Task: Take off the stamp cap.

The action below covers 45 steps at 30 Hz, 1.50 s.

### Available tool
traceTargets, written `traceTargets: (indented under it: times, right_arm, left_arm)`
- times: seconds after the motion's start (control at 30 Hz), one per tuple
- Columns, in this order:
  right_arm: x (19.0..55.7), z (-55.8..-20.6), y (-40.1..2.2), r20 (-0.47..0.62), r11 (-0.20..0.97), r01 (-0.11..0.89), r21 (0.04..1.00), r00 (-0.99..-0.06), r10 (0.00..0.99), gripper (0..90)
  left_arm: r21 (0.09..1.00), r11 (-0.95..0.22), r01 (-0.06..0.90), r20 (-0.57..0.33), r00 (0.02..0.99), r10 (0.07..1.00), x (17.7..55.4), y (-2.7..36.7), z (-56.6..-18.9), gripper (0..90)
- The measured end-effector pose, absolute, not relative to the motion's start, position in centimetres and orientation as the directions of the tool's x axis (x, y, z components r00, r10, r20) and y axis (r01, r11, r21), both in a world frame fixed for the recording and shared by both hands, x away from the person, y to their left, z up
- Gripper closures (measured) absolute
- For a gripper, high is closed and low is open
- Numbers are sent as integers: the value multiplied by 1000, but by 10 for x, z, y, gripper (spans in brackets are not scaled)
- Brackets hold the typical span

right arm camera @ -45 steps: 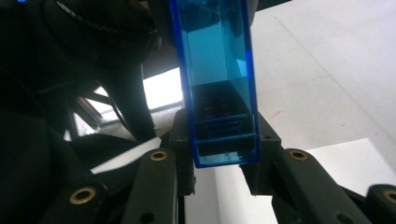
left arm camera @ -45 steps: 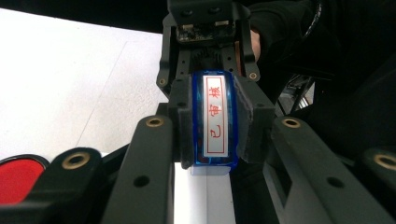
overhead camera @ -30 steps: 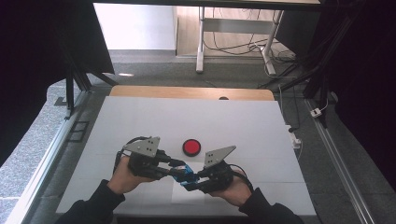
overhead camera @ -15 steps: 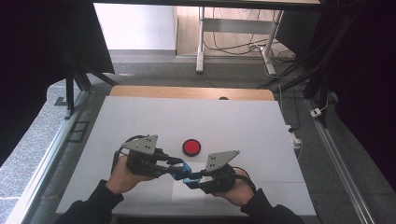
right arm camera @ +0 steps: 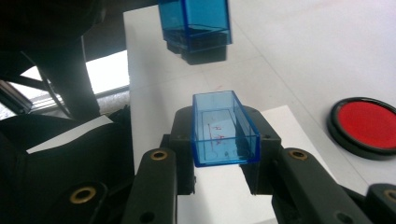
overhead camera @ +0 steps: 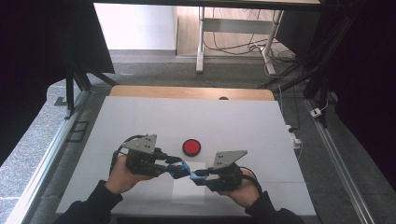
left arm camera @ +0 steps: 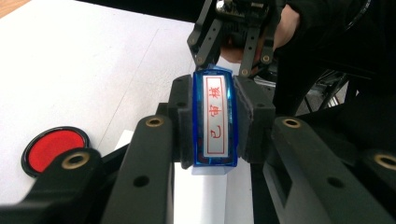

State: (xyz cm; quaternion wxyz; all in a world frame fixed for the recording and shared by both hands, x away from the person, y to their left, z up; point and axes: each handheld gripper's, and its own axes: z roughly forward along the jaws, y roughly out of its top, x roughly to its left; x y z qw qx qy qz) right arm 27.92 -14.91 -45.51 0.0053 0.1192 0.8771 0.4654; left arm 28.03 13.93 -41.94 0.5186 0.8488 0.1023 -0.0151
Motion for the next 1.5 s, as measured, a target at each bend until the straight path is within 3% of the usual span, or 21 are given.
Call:
traceTargets:
  times: [0.93,1.5]
  right_arm:
    - [271,-446,-194,126,463,309,831,-915,384,687]
    - [265,-445,-222,99,461,354,814,-866,491,686]
  left_arm:
    - [829,-483,283,-142,941,308,282,135,-423,706]
    - [827,-475,300,-147,931,333,283,136,-423,705]
